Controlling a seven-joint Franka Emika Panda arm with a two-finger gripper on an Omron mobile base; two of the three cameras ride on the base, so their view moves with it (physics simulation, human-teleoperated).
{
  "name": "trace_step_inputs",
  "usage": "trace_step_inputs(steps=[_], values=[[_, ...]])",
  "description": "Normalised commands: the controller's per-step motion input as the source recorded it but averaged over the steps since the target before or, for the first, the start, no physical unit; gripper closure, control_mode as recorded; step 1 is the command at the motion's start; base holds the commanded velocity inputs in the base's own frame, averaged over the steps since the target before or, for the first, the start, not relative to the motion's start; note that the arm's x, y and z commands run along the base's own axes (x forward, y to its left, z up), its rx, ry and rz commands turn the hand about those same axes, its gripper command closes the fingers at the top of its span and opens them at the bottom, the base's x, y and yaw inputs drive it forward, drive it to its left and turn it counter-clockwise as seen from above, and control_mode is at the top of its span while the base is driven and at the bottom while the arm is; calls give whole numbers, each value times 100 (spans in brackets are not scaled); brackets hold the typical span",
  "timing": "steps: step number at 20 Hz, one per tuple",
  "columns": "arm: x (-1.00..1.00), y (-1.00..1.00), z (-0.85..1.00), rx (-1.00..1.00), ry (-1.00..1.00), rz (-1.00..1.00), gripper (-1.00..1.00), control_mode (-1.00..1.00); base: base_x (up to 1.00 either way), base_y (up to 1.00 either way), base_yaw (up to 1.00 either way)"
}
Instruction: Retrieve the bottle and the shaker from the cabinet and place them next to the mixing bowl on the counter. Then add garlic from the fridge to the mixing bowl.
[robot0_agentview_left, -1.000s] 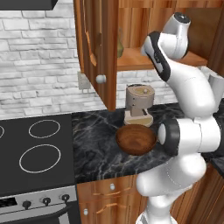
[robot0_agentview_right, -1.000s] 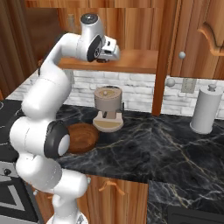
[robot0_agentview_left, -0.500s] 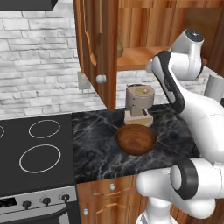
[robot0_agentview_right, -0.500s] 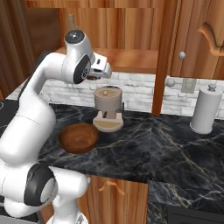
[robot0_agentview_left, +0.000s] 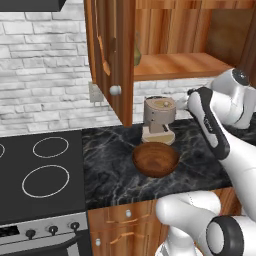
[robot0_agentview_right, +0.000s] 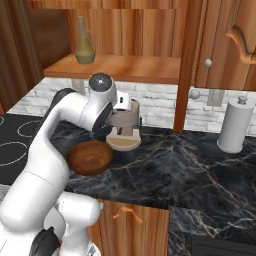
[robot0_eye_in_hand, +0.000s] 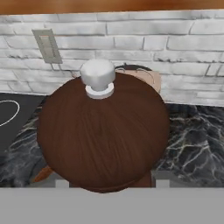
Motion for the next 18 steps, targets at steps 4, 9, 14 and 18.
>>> trace_step_inputs(steps=[4,9,14,18], values=[[20,-31,-73,4,0,24,100,-100,0,0,0],[3,-1,-50,3,0,19,100,-100,0,0,0],[0,3,-86,-12,0,3,100,-100,0,0,0],[0,0,-100,-14,0,4,100,-100,0,0,0]])
